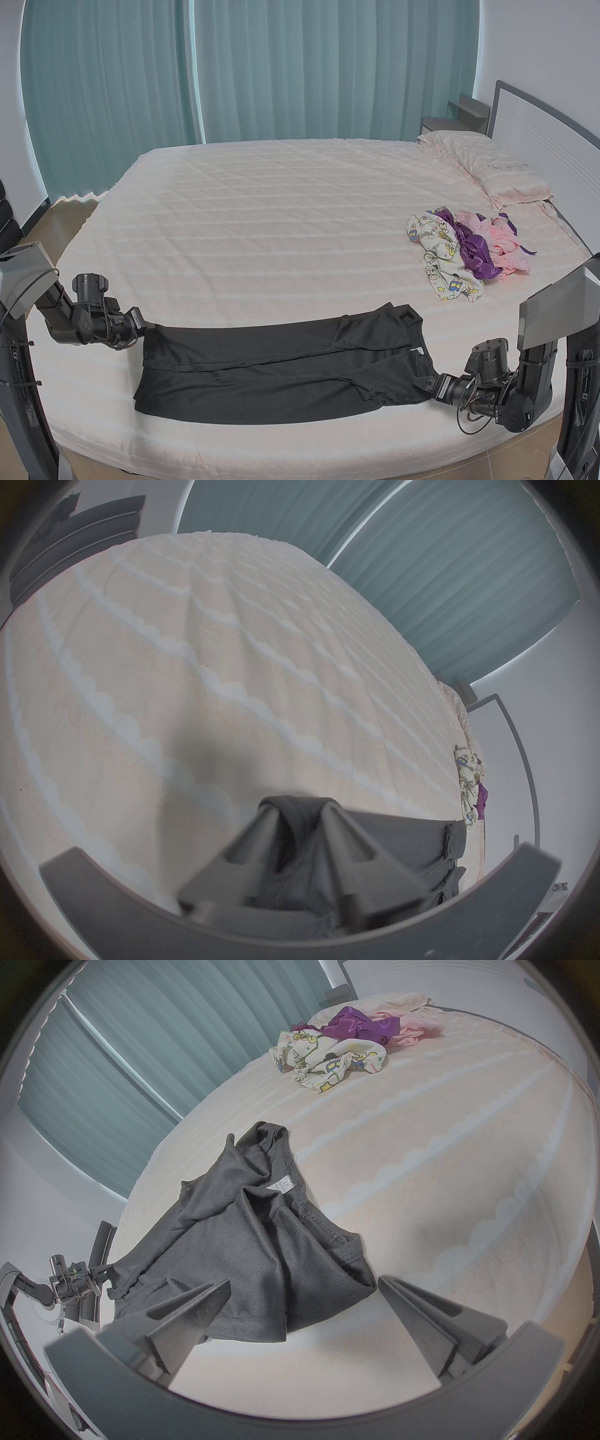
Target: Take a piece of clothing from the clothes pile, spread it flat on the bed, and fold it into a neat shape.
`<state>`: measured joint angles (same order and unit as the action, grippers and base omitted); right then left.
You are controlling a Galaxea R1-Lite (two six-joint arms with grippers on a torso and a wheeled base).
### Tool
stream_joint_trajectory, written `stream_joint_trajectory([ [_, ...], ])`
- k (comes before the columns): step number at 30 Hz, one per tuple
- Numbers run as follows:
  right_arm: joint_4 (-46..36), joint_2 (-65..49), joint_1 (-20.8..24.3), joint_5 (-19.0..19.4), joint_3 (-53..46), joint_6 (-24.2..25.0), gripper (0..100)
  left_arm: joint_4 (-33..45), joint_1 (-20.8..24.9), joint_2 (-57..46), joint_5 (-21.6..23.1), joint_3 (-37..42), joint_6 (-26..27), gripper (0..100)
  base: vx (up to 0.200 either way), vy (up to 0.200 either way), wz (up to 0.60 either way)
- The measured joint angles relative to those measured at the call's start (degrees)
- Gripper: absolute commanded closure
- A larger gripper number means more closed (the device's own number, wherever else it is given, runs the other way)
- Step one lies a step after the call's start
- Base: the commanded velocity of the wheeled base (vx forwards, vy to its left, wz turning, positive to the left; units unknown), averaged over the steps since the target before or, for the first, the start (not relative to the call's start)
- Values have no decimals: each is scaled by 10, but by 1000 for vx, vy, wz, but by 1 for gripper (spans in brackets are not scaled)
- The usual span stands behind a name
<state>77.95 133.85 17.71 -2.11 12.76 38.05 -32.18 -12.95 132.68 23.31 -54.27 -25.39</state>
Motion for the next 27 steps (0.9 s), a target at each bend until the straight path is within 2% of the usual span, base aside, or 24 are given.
stream_joint_trajectory([
  [6, 0, 0, 0, 0, 0, 0, 0, 2, 0, 10, -6, -9, -1, 0, 0, 0, 0],
  [12, 0, 0, 0, 0, -1, 0, 0, 2, -11, 0, 8, 15, 4, 0, 0, 0, 0],
  [17, 0, 0, 0, 0, -1, 0, 0, 0, -19, -25, 59, 58, 57, 0, 0, 0, 0],
  [20, 0, -1, 1, 0, -2, 0, 0, 0, -24, -41, 75, 86, 91, 0, 0, 0, 0],
  [27, 21, -2, 2, 0, -7, -1, 0, -4, -21, -43, 69, 97, 123, 0, 0, 0, 0],
])
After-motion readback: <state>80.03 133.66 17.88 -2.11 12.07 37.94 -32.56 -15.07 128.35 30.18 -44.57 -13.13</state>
